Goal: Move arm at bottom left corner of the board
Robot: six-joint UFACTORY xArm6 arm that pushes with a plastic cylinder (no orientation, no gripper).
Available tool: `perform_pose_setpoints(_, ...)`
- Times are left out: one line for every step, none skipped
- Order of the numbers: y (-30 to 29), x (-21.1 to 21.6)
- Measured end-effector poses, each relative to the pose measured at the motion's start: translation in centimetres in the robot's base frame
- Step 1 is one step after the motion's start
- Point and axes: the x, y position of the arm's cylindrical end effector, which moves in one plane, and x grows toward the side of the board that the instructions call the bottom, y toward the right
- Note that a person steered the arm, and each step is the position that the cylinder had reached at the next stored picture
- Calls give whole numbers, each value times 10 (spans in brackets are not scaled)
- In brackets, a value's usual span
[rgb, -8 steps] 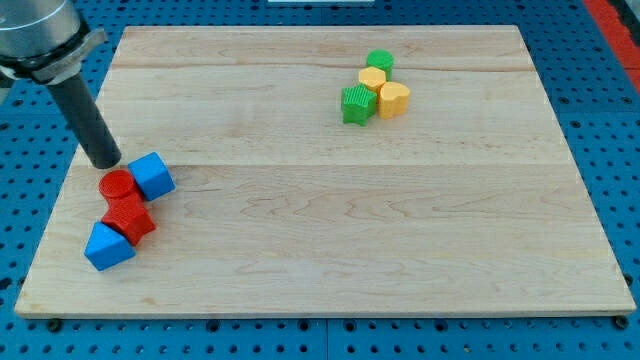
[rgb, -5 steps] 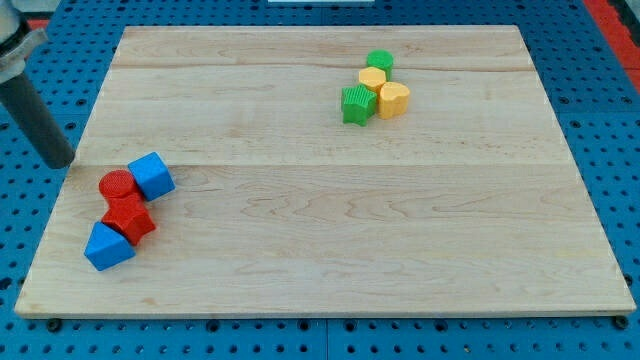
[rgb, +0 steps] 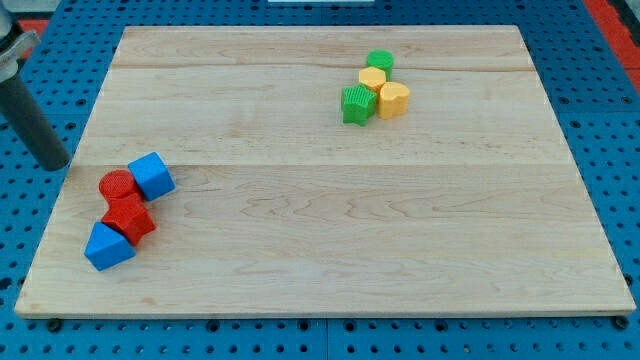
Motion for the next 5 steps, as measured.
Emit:
perform_pose_setpoints(0, 6)
perform_pose_setpoints(8, 21)
perform_pose_setpoints(23, 38)
perform_pose_setpoints(32, 55)
perform_pose_setpoints(32, 79)
